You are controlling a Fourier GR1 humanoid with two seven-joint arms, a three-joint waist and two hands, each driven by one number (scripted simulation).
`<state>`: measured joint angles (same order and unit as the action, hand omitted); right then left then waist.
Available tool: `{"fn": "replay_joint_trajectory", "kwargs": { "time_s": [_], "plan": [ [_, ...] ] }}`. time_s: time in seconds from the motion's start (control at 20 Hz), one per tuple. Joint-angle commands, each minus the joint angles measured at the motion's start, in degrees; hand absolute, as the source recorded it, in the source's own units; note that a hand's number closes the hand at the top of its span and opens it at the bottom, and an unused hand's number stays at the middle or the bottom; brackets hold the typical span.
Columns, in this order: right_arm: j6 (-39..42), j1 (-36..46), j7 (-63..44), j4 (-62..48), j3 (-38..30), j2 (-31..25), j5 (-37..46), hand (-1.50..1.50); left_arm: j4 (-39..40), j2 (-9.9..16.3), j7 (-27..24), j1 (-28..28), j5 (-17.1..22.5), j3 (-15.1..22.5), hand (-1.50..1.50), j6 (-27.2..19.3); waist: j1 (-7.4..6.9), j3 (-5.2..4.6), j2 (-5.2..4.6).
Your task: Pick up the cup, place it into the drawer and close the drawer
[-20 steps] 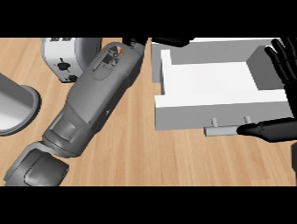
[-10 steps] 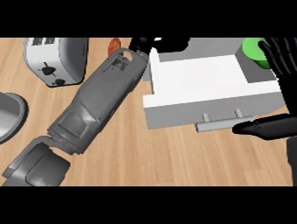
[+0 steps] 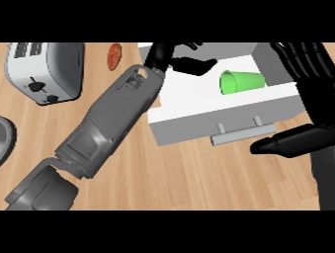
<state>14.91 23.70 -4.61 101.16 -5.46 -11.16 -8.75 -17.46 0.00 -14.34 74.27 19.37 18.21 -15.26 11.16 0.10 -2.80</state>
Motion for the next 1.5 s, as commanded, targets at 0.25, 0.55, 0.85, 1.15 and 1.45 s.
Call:
{"fn": "replay_joint_trajectory", "kwargs": {
  "time_s": [0.25,0.55,0.85,1.15,1.45],
  "plan": [
    [12.6,2.0,-0.4,-1.5,8.2,1.2,-8.9,1.5,-6.4,0.0,-8.5,-2.5,10.9,-2.6,-1.5,3.8,0.02,-0.11,-0.22],
    [22.8,-1.9,-7.1,-0.2,14.9,-7.4,-6.3,1.5,-5.8,0.0,-13.0,-2.0,14.9,-4.4,-1.5,-0.9,-2.08,-0.15,0.96],
    [22.4,-5.1,-4.3,0.7,14.9,-13.2,7.6,-1.5,-3.9,0.0,-14.1,-1.3,16.4,-3.9,-1.5,-3.1,-6.1,-0.02,1.78],
    [11.2,-8.9,0.5,-7.0,22.9,-8.5,26.8,-1.5,-5.2,0.6,-17.8,-4.7,17.5,-5.8,-1.5,1.5,-10.94,-0.03,2.15],
    [7.3,-1.9,8.2,-28.4,26.2,-6.9,35.7,-1.5,-8.8,0.9,-18.1,-9.4,17.6,-5.3,-1.5,3.0,-13.7,-0.02,2.28]
  ]
}}
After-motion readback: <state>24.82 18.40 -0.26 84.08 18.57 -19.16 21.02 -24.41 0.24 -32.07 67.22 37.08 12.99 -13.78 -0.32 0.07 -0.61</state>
